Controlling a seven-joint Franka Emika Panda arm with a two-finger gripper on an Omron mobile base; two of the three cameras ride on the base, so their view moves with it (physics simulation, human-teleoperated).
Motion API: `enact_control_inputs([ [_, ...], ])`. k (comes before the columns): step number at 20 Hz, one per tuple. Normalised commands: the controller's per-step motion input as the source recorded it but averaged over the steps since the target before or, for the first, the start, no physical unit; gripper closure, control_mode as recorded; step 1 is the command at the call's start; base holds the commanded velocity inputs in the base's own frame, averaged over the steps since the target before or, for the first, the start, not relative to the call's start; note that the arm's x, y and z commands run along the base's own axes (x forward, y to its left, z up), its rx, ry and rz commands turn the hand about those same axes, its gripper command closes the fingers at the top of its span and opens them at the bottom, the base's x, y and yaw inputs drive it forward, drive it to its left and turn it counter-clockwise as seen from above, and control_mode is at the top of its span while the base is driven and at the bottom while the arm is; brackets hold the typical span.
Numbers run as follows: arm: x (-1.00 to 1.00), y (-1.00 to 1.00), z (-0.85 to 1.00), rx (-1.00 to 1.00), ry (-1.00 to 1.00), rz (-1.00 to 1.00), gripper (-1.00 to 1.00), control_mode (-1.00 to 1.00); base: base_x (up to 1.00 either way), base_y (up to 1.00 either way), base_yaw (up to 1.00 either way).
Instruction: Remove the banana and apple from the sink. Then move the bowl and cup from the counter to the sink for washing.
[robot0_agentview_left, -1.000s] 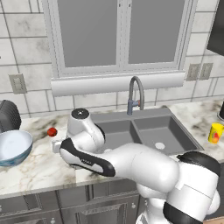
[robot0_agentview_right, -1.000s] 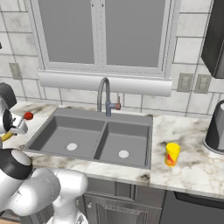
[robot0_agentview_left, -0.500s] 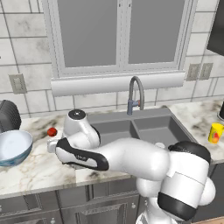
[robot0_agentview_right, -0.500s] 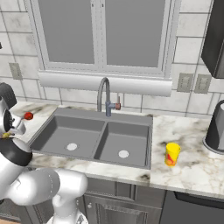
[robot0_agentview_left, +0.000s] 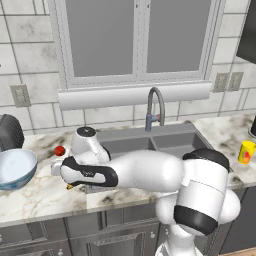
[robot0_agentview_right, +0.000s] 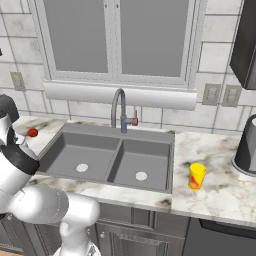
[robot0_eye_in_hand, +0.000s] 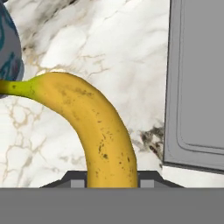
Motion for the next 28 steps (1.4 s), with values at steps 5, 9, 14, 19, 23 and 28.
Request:
enact_control_inputs([
  [5, 0.06, 0.14, -0.15, 0.00, 0.04, 0.00, 1.00, -1.00, 0.00, 0.00, 0.00],
  [9, 0.04, 0.14, -0.15, 0.00, 0.04, 0.00, 1.00, -1.00, 0.00, 0.00, 0.00],
  [14, 0.01, 0.10, -0.15, 0.00, 0.04, 0.00, 1.00, -1.00, 0.00, 0.00, 0.00],
  [19, 0.00, 0.06, -0.14, 0.00, 0.02, 0.00, 1.00, -1.00, 0.00, 0.00, 0.00],
  [23, 0.03, 0.06, -0.13, 0.00, 0.02, -0.02, 1.00, -1.00, 0.00, 0.00, 0.00],
  [28, 0.05, 0.07, -0.13, 0.00, 0.04, -0.04, 1.00, -1.00, 0.00, 0.00, 0.00],
])
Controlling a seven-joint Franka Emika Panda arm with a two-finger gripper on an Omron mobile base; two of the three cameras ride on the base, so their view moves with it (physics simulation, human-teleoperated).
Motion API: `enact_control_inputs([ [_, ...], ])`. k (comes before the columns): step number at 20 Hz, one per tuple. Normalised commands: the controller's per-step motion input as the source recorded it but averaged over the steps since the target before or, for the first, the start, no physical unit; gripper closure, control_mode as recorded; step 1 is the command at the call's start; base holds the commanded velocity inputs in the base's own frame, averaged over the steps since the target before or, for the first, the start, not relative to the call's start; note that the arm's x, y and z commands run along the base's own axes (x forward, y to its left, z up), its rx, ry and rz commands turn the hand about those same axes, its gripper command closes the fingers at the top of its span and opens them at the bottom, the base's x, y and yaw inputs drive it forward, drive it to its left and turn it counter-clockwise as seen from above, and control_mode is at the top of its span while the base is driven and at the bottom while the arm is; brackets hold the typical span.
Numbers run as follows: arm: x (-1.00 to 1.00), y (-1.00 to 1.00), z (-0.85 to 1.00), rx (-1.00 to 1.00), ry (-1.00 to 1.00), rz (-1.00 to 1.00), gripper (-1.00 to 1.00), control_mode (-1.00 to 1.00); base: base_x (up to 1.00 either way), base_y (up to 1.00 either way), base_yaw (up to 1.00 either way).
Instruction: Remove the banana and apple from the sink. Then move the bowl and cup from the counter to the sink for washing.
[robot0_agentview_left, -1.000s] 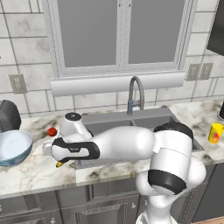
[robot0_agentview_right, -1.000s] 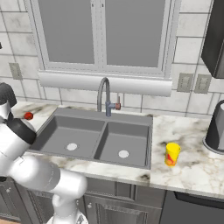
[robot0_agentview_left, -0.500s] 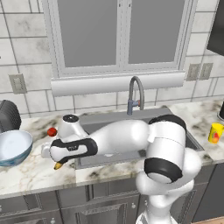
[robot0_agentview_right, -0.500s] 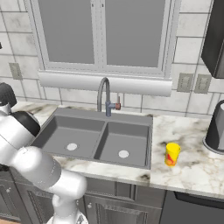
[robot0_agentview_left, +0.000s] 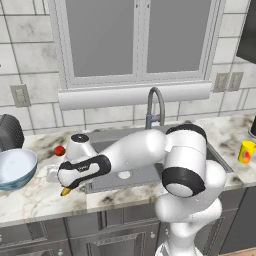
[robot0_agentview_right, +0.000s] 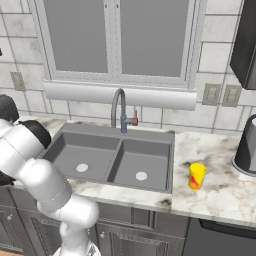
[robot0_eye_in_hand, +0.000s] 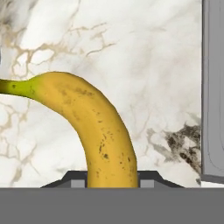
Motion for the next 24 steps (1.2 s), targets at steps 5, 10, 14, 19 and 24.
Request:
enact_control_inputs([
  [5, 0.04, 0.08, -0.13, 0.00, 0.02, -0.04, 1.00, -1.00, 0.00, 0.00, 0.00],
  [10, 0.04, 0.08, -0.12, 0.00, 0.01, -0.03, 1.00, -1.00, 0.00, 0.00, 0.00],
  [14, 0.06, 0.09, -0.10, 0.00, 0.04, -0.02, 1.00, -1.00, 0.00, 0.00, 0.00],
  [19, 0.03, 0.07, -0.11, 0.00, 0.02, -0.02, 1.00, -1.00, 0.00, 0.00, 0.00],
  [24, 0.01, 0.04, -0.10, 0.00, 0.02, -0.03, 1.00, -1.00, 0.00, 0.00, 0.00],
])
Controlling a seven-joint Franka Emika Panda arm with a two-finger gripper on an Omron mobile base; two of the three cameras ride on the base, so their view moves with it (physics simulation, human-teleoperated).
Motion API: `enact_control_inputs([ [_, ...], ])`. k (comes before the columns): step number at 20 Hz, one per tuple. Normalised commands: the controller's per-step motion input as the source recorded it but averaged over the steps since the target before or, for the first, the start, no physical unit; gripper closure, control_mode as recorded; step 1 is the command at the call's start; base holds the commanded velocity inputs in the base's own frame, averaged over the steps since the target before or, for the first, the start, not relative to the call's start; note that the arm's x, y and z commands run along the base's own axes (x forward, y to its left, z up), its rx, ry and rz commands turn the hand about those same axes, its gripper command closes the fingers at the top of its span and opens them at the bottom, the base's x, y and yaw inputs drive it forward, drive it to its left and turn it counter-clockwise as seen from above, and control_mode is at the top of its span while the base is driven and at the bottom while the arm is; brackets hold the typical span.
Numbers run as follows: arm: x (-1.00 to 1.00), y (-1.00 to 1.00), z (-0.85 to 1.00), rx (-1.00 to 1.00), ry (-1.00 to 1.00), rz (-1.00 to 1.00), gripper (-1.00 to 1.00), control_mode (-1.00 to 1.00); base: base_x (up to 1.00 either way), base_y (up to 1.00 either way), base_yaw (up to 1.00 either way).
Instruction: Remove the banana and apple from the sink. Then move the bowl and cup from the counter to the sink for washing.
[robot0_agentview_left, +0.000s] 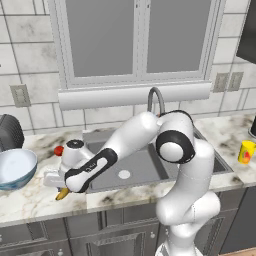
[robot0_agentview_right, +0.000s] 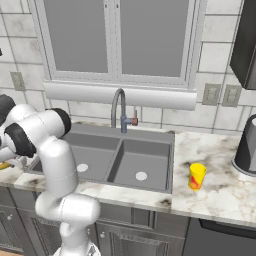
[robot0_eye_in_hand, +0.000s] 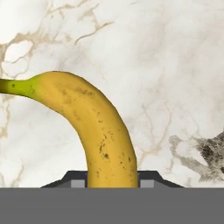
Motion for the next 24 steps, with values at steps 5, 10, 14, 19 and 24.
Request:
enact_control_inputs([
  [5, 0.00, 0.03, -0.10, 0.00, 0.00, -0.04, 1.00, -1.00, 0.00, 0.00, 0.00],
  [10, 0.00, 0.01, -0.10, 0.00, 0.00, -0.05, 1.00, -1.00, 0.00, 0.00, 0.00],
  [14, 0.00, 0.00, -0.10, -0.01, 0.00, -0.06, 1.00, -1.00, 0.00, 0.00, 0.00],
  [19, 0.00, 0.00, -0.11, -0.01, 0.01, -0.06, 1.00, -1.00, 0.00, 0.00, 0.00],
  [24, 0.00, 0.00, -0.12, -0.01, 0.01, -0.05, 1.00, -1.00, 0.00, 0.00, 0.00],
])
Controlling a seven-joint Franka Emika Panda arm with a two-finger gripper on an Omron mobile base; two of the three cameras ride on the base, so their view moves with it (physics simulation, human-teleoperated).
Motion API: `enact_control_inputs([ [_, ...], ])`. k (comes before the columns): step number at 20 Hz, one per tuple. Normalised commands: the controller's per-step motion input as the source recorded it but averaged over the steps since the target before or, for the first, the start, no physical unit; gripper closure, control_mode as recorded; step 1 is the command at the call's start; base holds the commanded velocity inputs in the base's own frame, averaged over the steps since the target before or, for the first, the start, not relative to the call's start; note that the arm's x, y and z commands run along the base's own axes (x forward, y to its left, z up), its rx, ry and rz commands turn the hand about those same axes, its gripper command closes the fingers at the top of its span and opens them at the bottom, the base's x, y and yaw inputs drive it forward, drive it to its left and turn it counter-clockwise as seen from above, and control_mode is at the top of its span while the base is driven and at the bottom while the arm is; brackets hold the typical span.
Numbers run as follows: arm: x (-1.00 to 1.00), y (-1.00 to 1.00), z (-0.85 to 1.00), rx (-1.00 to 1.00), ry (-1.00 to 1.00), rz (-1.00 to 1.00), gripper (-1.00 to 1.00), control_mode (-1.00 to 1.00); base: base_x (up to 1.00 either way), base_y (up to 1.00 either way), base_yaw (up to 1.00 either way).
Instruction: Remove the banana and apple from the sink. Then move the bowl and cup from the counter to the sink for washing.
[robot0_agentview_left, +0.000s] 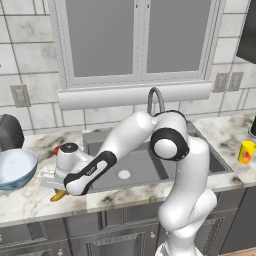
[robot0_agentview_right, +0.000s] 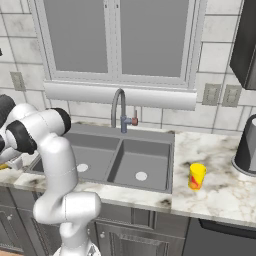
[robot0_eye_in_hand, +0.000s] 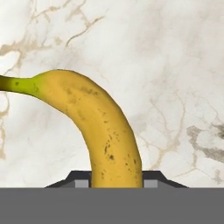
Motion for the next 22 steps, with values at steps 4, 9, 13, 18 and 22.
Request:
enact_control_inputs([
  [4, 0.00, 0.00, -0.11, -0.01, 0.01, -0.05, 1.00, -1.00, 0.00, 0.00, 0.00],
  [9, 0.00, 0.00, -0.13, -0.02, 0.03, -0.05, -1.00, -1.00, 0.00, 0.00, 0.00],
  [13, 0.00, 0.00, -0.10, -0.05, 0.04, -0.06, -1.00, -1.00, 0.00, 0.00, 0.00],
  [18, 0.00, 0.00, -0.01, -0.01, 0.00, -0.03, -1.00, -1.00, 0.00, 0.00, 0.00],
  [22, 0.00, 0.00, 0.03, 0.00, 0.00, -0.02, -1.00, -1.00, 0.00, 0.00, 0.00],
])
